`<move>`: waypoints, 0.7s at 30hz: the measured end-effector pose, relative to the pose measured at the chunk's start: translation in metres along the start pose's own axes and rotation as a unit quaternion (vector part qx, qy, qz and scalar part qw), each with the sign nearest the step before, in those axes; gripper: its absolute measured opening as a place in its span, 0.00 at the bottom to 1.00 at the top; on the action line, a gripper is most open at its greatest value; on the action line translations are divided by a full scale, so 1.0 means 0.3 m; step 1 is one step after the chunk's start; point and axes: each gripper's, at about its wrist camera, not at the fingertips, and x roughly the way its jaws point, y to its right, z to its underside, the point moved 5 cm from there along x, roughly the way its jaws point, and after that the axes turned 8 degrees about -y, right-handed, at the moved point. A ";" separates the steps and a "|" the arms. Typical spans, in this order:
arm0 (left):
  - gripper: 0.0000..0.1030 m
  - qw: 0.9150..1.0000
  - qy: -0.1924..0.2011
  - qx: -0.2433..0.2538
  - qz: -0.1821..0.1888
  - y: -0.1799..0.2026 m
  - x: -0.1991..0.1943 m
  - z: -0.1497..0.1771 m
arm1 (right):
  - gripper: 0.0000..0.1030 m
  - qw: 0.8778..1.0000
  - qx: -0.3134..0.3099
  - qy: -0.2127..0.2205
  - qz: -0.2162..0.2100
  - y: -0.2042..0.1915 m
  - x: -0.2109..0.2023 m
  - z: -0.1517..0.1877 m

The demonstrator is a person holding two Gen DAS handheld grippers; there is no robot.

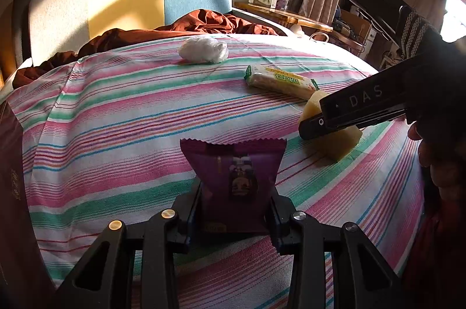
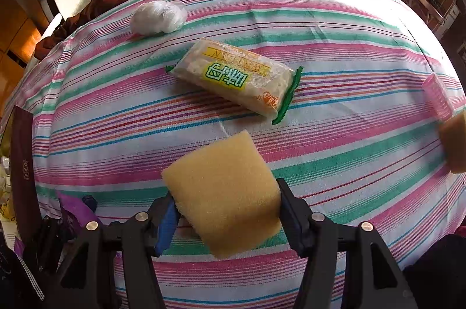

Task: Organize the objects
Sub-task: 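Grasp the yellow sponge with the right gripper and lift it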

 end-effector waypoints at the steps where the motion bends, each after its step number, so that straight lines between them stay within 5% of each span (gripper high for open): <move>1: 0.38 1.000 0.000 0.001 -0.002 0.000 -0.001 0.000 | 0.60 1.000 0.000 0.000 0.000 0.005 0.001 0.001; 21: 0.36 0.999 0.001 -0.004 -0.035 -0.010 -0.046 0.048 | 0.60 1.000 -0.002 0.000 -0.004 0.106 0.016 0.021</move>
